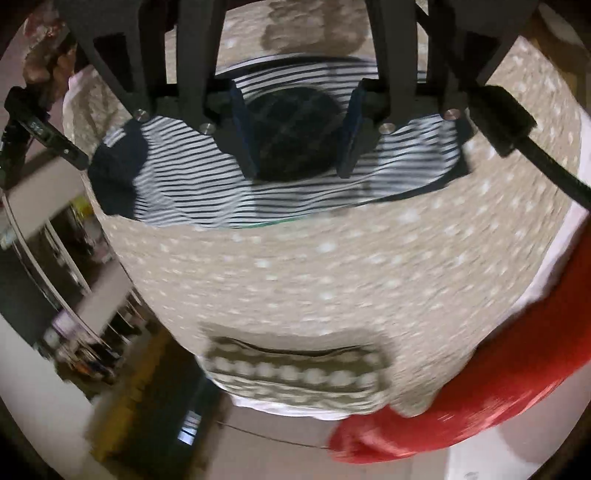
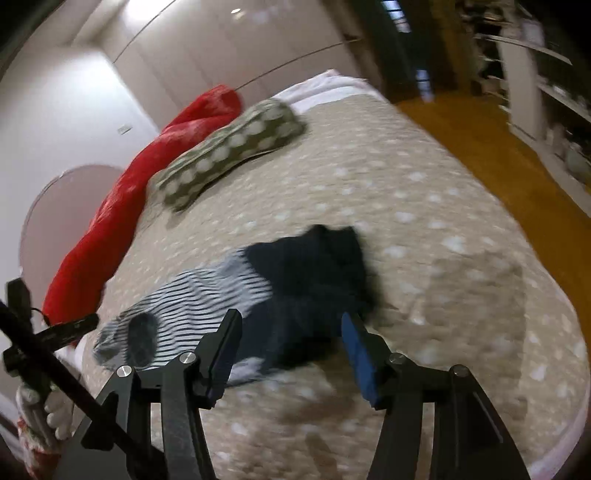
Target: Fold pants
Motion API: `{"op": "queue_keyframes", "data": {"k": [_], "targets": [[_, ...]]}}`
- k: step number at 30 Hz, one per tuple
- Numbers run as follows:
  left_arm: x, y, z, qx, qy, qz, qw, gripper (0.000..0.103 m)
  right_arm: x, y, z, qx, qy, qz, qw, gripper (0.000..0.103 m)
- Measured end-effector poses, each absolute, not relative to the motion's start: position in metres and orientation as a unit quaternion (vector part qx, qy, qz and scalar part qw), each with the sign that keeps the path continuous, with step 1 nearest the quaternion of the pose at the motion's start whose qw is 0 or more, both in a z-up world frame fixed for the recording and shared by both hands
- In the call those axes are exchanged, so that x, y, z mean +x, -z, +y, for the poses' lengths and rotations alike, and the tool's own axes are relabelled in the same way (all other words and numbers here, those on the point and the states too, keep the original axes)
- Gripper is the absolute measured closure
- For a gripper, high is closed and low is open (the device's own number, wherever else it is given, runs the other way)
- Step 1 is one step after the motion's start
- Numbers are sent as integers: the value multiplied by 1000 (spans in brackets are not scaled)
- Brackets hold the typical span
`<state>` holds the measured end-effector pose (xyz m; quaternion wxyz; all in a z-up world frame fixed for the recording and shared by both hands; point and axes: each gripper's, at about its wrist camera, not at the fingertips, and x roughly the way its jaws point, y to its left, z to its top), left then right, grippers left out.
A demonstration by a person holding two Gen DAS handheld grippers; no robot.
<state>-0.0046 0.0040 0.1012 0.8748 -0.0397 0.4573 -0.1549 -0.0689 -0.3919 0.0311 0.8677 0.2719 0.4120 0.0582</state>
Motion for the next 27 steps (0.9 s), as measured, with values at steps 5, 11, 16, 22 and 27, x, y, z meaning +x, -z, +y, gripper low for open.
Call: {"op": "queue_keyframes", "data": {"k": [5,11,16,22,27], "targets": [[-16,-110,-20,-37,165,450,877,56,-87,-24,-404,295,-44,399,867,43],[-25,-103,55,-117,84,452,880,54,-89,-45,-385,280,-72,376,881,43],[-26,-82,143,-206,21,462,862,49,-67,-57,-309,208,-156,395,881,41],[2,-46,181,-261,66,482,834,42,-53,-66,-161,61,-274,407,869,40],[24,-24,176,-296,133,504,800,41,-52,-58,-56,-28,-331,397,856,40]]}}
